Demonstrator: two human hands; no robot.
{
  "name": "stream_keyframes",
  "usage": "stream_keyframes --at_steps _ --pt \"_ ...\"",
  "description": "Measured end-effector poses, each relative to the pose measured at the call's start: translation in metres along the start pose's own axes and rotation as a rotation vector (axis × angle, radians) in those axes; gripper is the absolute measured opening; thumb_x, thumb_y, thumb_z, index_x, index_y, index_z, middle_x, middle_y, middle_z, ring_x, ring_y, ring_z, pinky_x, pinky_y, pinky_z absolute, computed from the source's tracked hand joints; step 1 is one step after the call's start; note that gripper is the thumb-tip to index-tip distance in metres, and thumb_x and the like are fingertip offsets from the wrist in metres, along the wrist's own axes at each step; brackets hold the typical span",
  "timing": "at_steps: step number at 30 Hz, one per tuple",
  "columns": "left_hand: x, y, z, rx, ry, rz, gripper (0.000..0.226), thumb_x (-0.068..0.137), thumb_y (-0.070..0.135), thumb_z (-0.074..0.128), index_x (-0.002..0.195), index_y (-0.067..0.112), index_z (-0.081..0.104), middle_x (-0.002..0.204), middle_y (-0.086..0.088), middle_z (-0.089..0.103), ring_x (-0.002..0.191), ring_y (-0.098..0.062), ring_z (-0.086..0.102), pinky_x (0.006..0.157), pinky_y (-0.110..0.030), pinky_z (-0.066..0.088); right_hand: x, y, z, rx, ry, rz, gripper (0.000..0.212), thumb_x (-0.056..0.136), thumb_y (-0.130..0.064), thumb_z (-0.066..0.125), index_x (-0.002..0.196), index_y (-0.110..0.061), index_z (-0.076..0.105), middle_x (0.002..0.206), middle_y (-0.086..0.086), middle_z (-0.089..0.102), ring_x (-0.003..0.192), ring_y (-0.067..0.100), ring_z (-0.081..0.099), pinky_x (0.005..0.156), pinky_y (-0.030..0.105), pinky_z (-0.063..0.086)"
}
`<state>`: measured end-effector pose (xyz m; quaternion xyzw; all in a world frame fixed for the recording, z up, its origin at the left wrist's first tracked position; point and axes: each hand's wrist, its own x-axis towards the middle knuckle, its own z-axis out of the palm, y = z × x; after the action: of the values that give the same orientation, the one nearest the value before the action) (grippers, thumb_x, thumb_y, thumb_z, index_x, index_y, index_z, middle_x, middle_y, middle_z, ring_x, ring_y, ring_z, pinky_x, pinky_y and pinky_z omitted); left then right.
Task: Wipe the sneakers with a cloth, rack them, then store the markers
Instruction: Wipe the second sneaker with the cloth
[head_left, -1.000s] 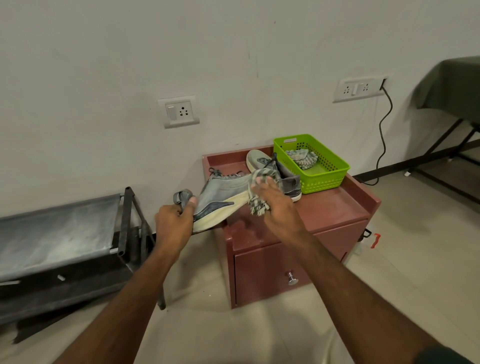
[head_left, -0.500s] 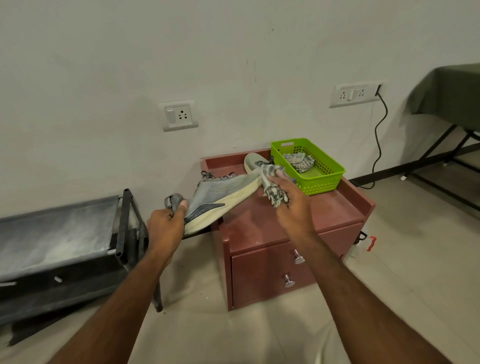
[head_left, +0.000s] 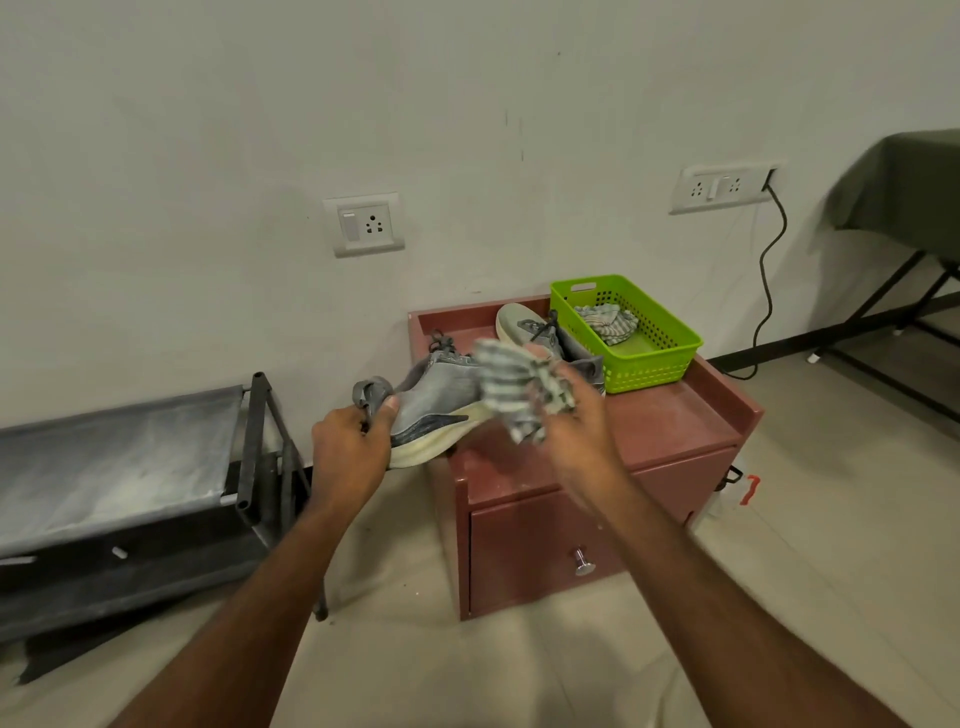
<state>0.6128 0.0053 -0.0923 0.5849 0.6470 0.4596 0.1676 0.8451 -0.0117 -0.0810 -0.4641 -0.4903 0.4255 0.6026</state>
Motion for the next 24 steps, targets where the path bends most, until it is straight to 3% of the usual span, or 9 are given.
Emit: stream_keyframes --at_steps 1,4,8,12,14,16,17,20,24 --pt "-0.002 0.002 0.000 0.007 0.001 0.017 0.049 0.098 0.036 0.058 0.057 0.011 0.054 0.051 0.000 0.052 0.051 -0.012 0.049 0.047 -0.016 0.032 0.009 0.000 -0.015 -0.113 0.103 -0.088 0.061 0.083 0.015 0.051 0.126 -0.025 0.066 0.121 0.000 0.071 0.110 0.017 0.065 0.092 0.036 0.052" --pt "-0.004 0.001 0.001 0.001 -0.013 0.039 0.048 0.099 0.038 0.057 0.060 0.009 0.058 0.053 -0.001 0.056 0.052 -0.014 0.053 0.048 -0.019 0.033 0.023 0.006 -0.043 -0.512 0.194 -0.175 0.075 0.071 0.014 0.044 0.137 -0.019 0.059 0.137 -0.003 0.060 0.130 0.013 0.053 0.108 0.024 0.039" --pt "-0.011 0.013 0.003 0.035 -0.034 0.084 0.044 0.099 0.033 0.058 0.060 0.012 0.055 0.052 0.004 0.053 0.051 -0.009 0.050 0.048 -0.013 0.035 0.011 0.022 -0.015 -0.710 -0.042 -0.099 0.074 0.074 0.017 0.047 0.137 -0.018 0.058 0.143 0.002 0.054 0.139 0.014 0.044 0.113 0.018 0.030" --pt "-0.013 0.012 0.007 0.076 -0.047 0.138 0.040 0.097 0.032 0.063 0.061 0.017 0.053 0.050 0.005 0.051 0.048 -0.008 0.048 0.046 -0.016 0.031 -0.004 0.021 0.025 -0.713 -0.242 -0.159 0.076 0.071 0.015 0.046 0.136 -0.022 0.060 0.145 0.004 0.054 0.140 0.011 0.042 0.119 0.028 0.029" --pt "-0.011 0.008 0.005 0.074 -0.058 0.136 0.039 0.097 0.031 0.064 0.061 0.018 0.054 0.049 0.007 0.050 0.047 -0.007 0.048 0.045 -0.017 0.031 -0.008 0.014 0.026 -0.528 -0.304 -0.085 0.066 0.077 0.014 0.049 0.127 -0.026 0.067 0.132 -0.002 0.064 0.129 0.010 0.054 0.113 0.033 0.041" --pt "-0.011 0.008 0.004 0.074 -0.065 0.164 0.041 0.097 0.029 0.064 0.059 0.021 0.050 0.047 0.008 0.049 0.045 -0.007 0.046 0.045 -0.018 0.029 -0.014 0.003 0.021 -0.243 -0.351 0.053 0.043 0.089 0.006 0.058 0.105 -0.030 0.075 0.100 -0.005 0.074 0.093 0.015 0.068 0.083 0.033 0.055" --pt "-0.012 0.009 0.003 0.071 -0.071 0.176 0.043 0.097 0.027 0.064 0.057 0.024 0.047 0.047 0.008 0.048 0.044 -0.007 0.046 0.046 -0.023 0.029 -0.018 -0.004 0.019 -0.151 -0.367 0.109 0.033 0.094 0.000 0.059 0.095 -0.030 0.076 0.082 -0.006 0.072 0.074 0.015 0.066 0.065 0.030 0.052" --pt "-0.012 0.011 0.001 0.075 -0.074 0.171 0.045 0.097 0.028 0.063 0.057 0.030 0.042 0.047 0.007 0.047 0.046 -0.009 0.047 0.047 -0.026 0.030 -0.012 -0.012 0.000 -0.046 -0.214 0.143 0.033 0.096 0.006 0.053 0.094 -0.023 0.069 0.074 -0.012 0.073 0.067 0.005 0.067 0.054 0.021 0.051" --pt "-0.012 0.010 0.003 0.057 -0.067 0.145 0.034 0.097 0.032 0.063 0.066 0.024 0.052 0.052 0.008 0.051 0.052 -0.008 0.051 0.050 -0.024 0.033 0.011 -0.004 -0.034 -0.418 0.225 -0.144 0.045 0.082 0.006 0.060 0.116 -0.022 0.069 0.105 -0.008 0.074 0.101 0.012 0.068 0.087 0.033 0.056"
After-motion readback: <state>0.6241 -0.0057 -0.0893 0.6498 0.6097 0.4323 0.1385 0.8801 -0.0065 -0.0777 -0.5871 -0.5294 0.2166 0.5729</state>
